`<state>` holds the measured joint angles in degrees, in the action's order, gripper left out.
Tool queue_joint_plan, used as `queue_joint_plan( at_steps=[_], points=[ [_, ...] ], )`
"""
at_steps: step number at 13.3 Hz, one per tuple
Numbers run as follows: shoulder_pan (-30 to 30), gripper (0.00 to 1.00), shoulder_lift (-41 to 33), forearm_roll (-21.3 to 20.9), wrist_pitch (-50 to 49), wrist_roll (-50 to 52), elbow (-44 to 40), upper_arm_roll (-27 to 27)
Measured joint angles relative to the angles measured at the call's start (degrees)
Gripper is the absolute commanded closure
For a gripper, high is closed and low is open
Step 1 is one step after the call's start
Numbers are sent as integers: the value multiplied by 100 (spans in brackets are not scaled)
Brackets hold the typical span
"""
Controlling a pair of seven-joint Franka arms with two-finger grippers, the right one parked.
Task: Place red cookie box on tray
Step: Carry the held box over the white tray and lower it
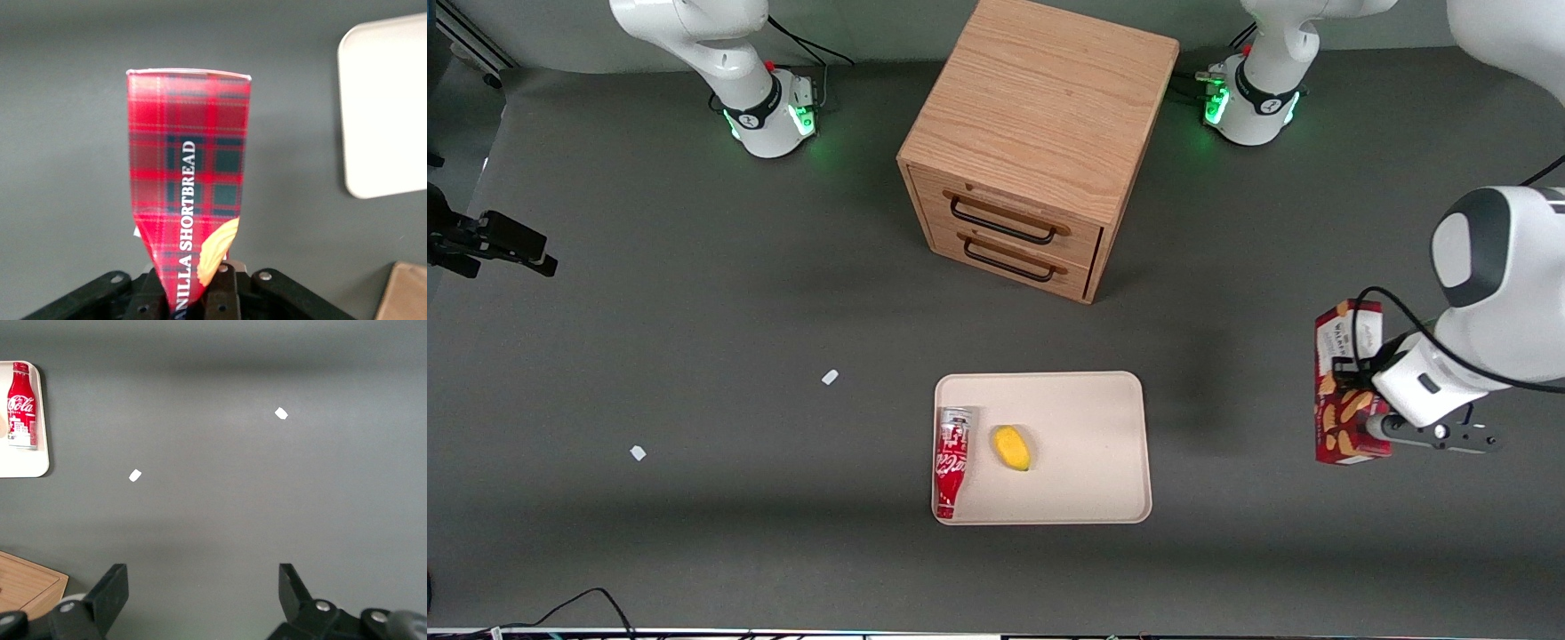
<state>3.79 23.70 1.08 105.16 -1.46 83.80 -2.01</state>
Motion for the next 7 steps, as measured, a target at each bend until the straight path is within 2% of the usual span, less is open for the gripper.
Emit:
queue_joint_plan(
  at_steps=[4,7],
  points=[
    [464,100,920,-120,32,1374,-820,-347],
    [806,100,1651,-159,273,2006,-1411,-455]
  ],
)
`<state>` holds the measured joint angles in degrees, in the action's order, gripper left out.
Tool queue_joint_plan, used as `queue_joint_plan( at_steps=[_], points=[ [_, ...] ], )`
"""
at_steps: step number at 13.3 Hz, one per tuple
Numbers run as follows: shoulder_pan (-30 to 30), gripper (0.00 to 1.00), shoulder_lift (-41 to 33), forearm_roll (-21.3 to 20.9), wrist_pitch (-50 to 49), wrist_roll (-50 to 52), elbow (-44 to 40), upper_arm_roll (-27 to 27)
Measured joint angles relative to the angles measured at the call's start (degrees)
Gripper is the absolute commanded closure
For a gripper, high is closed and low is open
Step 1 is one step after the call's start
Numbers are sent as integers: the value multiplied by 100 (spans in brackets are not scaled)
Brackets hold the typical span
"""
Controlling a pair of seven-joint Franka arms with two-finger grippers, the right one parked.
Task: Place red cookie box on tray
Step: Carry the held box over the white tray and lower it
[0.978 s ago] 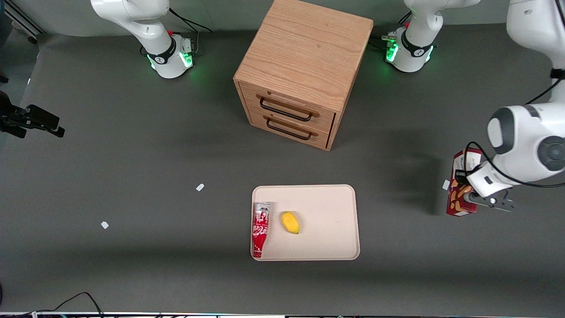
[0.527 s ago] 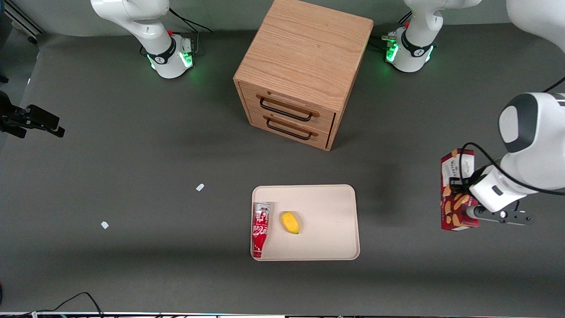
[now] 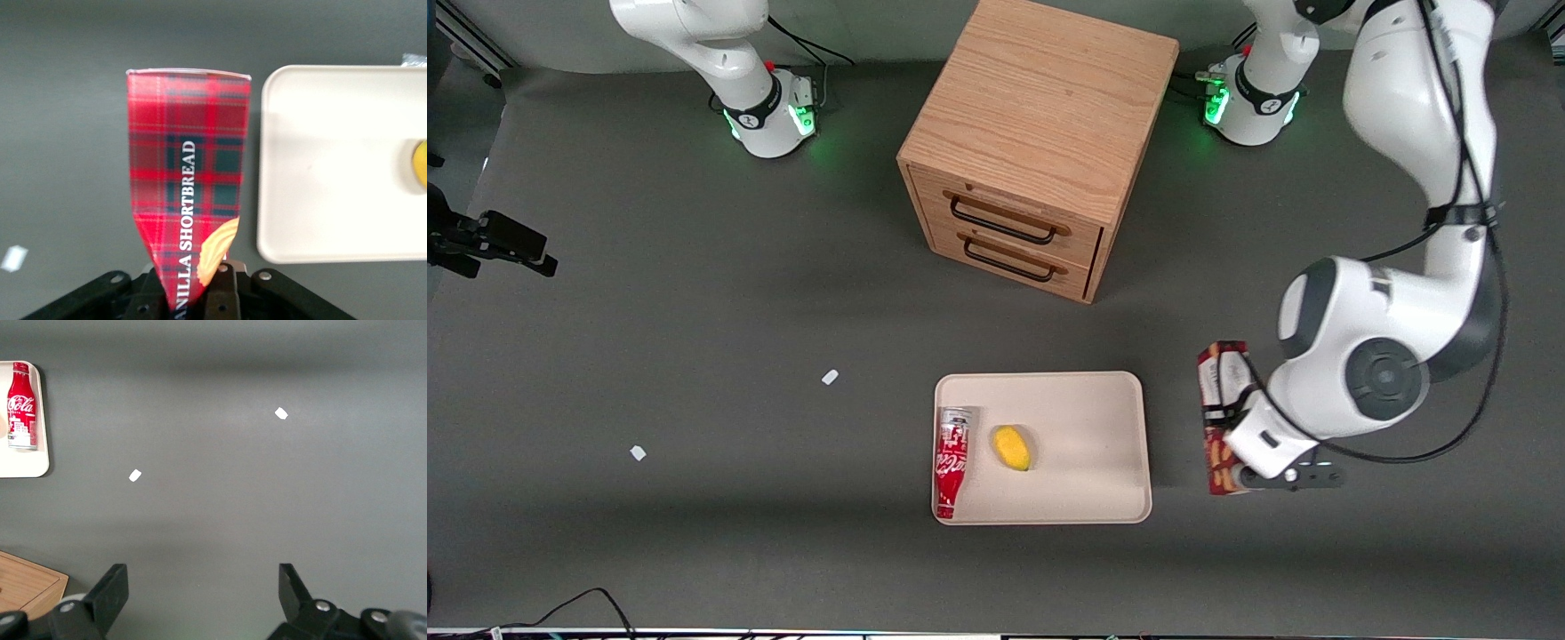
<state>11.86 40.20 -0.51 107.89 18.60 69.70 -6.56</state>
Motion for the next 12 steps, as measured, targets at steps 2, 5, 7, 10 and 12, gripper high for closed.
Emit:
queue_joint_plan(
  at_steps=[2,5,7,10,12],
  points=[
    [148,100,382,-7,307,157,-191,-108],
    [274,100,834,-20,693,192,-280,-155],
    [326,100,1105,-22,969,249,-290,-161],
    [409,100,1269,-47,1093,313,-367,-172],
    [461,100,1341,-46,1105,343,-366,-174]
  ],
)
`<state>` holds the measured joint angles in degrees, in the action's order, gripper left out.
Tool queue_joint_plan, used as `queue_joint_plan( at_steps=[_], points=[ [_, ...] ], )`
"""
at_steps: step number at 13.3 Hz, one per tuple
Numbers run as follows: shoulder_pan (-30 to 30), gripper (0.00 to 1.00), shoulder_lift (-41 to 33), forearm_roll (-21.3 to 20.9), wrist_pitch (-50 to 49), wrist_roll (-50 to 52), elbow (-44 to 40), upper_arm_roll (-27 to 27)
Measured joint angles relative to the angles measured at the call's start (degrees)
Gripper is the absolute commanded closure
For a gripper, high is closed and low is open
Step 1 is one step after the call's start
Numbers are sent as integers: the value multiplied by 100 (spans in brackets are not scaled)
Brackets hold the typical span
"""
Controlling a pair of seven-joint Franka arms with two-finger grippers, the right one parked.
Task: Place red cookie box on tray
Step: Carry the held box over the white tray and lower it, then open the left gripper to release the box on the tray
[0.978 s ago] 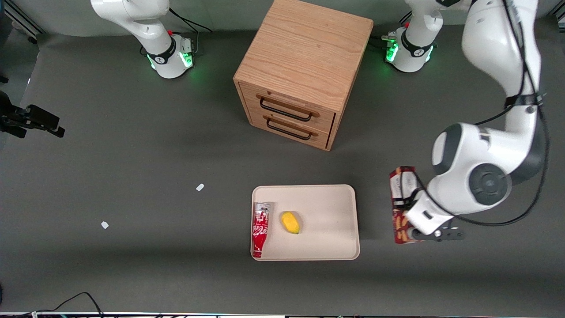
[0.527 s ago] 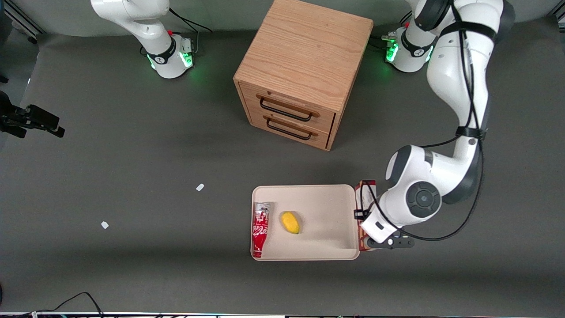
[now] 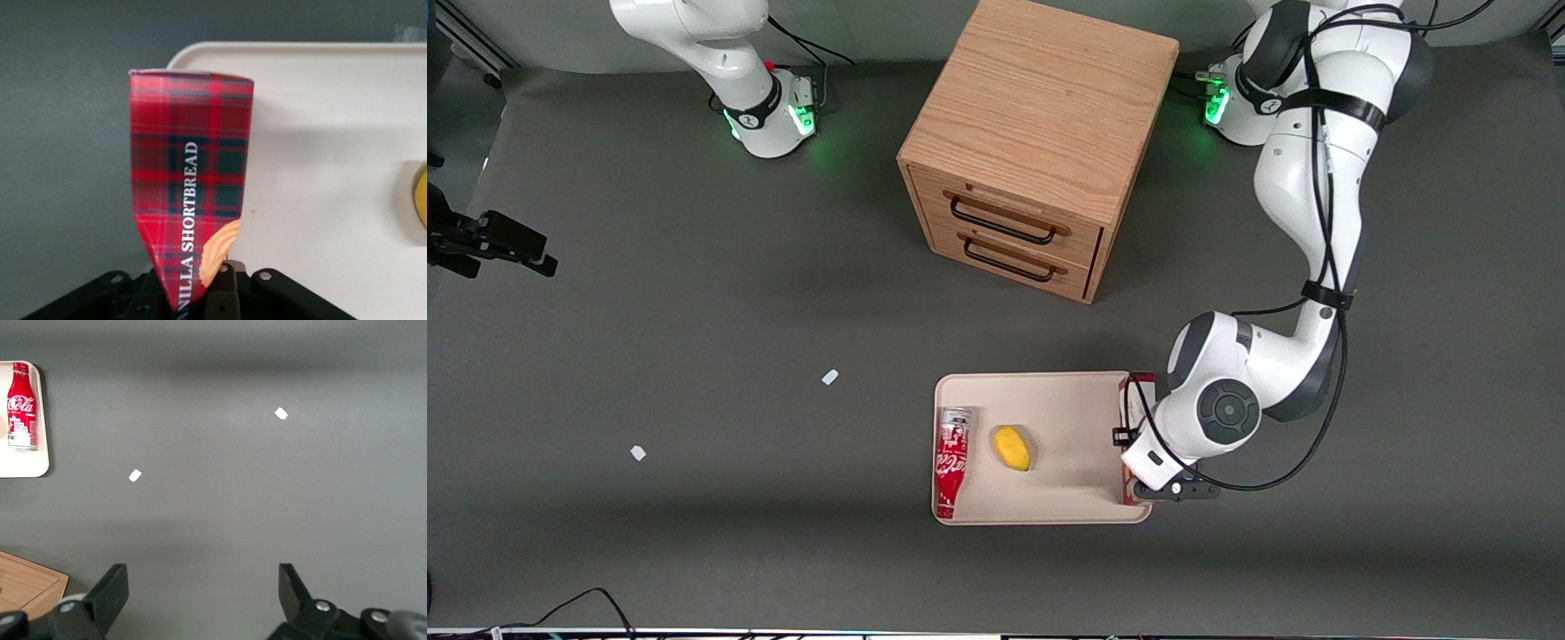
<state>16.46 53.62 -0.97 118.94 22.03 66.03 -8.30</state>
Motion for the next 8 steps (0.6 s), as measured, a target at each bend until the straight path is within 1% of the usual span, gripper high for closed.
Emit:
queue_joint_plan(
  at_steps=[3,4,5,8],
  points=[
    [37,100,60,-17,34,31,-31,-5],
    [38,16,60,-21,35,44,-32,-5],
    [38,0,60,-25,36,48,-32,-6],
    [41,0,73,-301,239,83,-25,-21]
  ],
)
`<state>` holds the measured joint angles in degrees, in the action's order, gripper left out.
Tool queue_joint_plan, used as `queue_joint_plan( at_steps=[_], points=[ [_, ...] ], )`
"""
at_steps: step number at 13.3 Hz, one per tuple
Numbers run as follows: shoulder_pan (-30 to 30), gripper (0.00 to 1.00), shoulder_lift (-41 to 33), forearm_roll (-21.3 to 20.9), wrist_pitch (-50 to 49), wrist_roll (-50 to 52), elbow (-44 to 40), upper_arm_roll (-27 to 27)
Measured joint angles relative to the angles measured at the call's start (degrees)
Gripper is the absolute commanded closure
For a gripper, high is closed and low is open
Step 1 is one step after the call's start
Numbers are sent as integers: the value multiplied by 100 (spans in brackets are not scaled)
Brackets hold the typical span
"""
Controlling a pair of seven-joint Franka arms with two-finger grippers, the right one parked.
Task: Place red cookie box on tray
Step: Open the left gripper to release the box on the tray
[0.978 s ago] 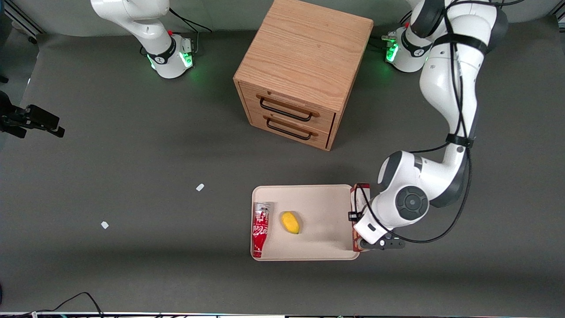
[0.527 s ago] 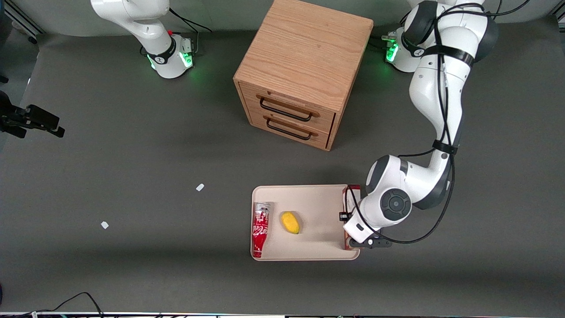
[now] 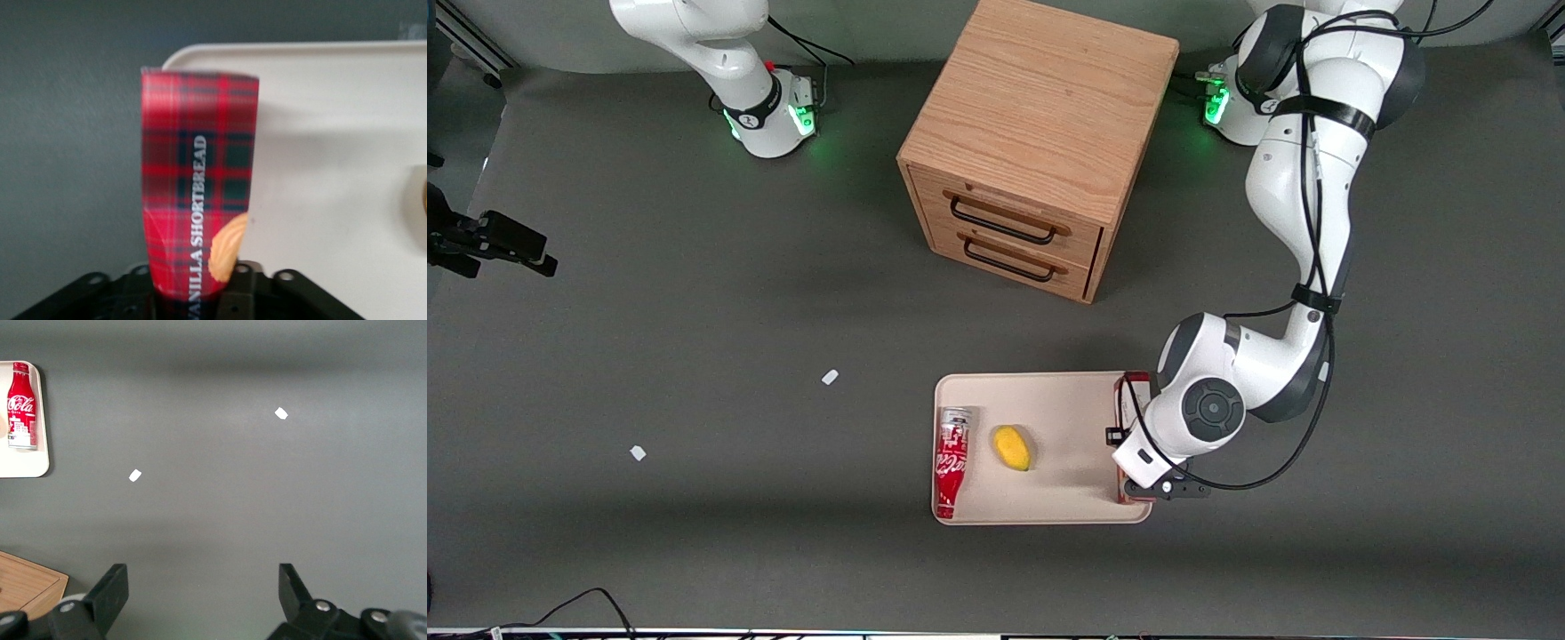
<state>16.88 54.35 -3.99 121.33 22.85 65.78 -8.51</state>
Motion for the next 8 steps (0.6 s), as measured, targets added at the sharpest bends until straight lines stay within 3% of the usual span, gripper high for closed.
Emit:
queue_joint_plan(
  at_steps=[8],
  points=[
    [-8,0,-193,-56,120,232,-21,-31]
  ],
)
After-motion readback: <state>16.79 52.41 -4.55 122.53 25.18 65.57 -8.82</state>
